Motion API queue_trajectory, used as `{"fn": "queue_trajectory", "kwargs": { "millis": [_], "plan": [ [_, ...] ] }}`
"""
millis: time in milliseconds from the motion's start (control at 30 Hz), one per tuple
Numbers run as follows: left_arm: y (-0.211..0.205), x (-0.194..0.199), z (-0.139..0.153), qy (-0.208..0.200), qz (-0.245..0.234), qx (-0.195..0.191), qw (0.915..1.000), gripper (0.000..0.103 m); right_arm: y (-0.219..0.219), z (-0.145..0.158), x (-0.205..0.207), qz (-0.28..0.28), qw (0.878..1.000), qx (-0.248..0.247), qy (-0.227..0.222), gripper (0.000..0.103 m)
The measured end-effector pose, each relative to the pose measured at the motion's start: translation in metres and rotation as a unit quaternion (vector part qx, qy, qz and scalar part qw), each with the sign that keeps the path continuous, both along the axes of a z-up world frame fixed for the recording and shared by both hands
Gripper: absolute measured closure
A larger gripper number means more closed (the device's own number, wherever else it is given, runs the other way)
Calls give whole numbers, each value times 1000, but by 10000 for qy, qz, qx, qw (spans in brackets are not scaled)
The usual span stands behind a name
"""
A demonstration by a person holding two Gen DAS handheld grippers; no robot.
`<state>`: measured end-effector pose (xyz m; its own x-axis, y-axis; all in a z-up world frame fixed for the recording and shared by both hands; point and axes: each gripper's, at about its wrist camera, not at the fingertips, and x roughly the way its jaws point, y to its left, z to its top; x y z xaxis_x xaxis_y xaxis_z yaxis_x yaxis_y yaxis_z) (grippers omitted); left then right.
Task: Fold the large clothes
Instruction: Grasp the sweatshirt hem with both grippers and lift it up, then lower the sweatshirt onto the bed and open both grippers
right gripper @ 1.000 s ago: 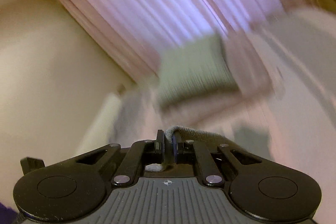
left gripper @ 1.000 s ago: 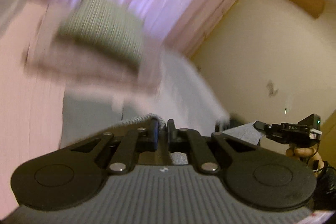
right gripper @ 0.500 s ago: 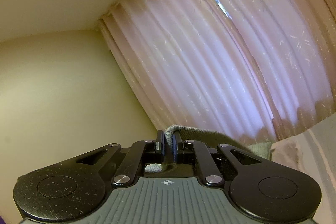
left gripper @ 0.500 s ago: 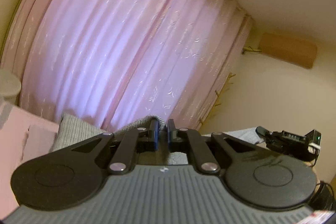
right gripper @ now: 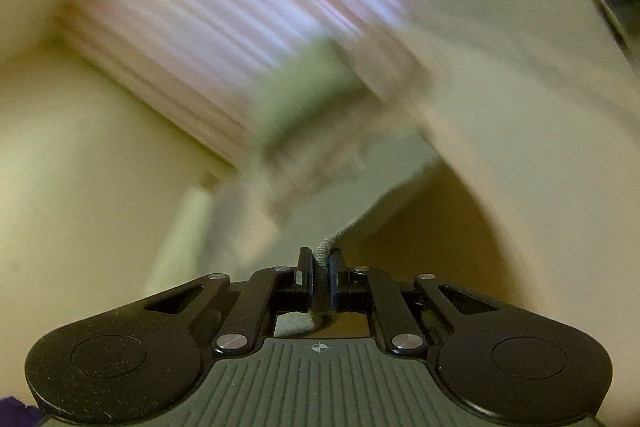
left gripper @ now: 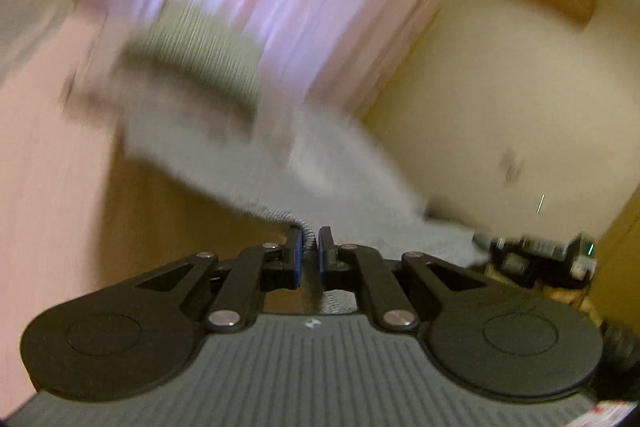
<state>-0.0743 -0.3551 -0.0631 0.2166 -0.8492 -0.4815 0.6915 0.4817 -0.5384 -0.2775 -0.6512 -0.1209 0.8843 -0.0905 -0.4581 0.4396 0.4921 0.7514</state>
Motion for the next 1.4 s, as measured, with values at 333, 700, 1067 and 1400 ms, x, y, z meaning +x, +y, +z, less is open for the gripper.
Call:
{"fn": "queue_trajectory", "kwargs": {
  "millis": [333,700,1067,1400],
  "plan": [
    [100,-68,-197,1261,-98,1998,9716,100,38,-113,-36,133,9778,-65,2091,86],
    [41,88,-103,310,750,1541,9847,98,-78,-42,92,645,9703,-1536,1755,58],
    [-133,292,-172,-84,1022,1673,9806,88,-301,-169,346,1511,9643,-1628,1443,58],
    [-211,398,-238,-167,1098,2122,9709,73,-381,-217,435,1356,9767,-957,1360,103]
  ]
}}
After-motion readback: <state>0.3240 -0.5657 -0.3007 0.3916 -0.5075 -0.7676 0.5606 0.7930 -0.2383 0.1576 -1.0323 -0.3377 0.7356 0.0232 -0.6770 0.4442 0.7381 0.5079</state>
